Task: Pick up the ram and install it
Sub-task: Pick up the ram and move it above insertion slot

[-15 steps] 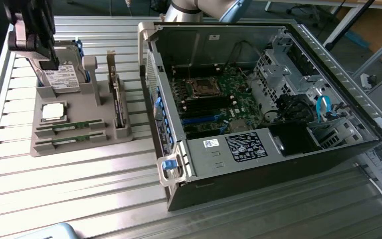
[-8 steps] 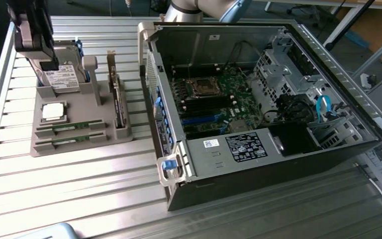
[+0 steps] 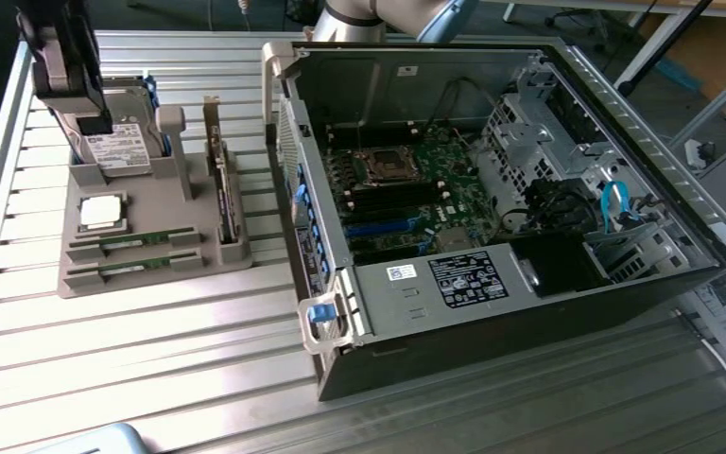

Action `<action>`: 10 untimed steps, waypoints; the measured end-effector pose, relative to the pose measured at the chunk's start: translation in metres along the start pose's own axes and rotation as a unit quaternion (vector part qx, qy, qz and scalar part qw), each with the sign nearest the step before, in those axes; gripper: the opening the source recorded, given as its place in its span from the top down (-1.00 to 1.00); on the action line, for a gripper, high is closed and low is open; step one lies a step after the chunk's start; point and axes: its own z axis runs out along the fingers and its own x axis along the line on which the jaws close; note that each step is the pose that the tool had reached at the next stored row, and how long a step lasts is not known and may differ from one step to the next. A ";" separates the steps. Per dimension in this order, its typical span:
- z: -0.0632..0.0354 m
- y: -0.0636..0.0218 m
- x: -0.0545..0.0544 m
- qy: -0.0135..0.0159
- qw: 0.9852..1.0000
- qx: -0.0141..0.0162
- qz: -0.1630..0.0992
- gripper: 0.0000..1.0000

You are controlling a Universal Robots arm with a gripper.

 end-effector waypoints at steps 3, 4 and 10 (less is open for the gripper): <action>0.0000 0.0000 0.000 0.000 1.000 0.000 0.000 0.79; 0.0001 0.0004 0.000 0.000 1.000 0.002 0.000 0.79; 0.0001 0.0018 0.000 0.002 1.000 0.019 0.000 0.79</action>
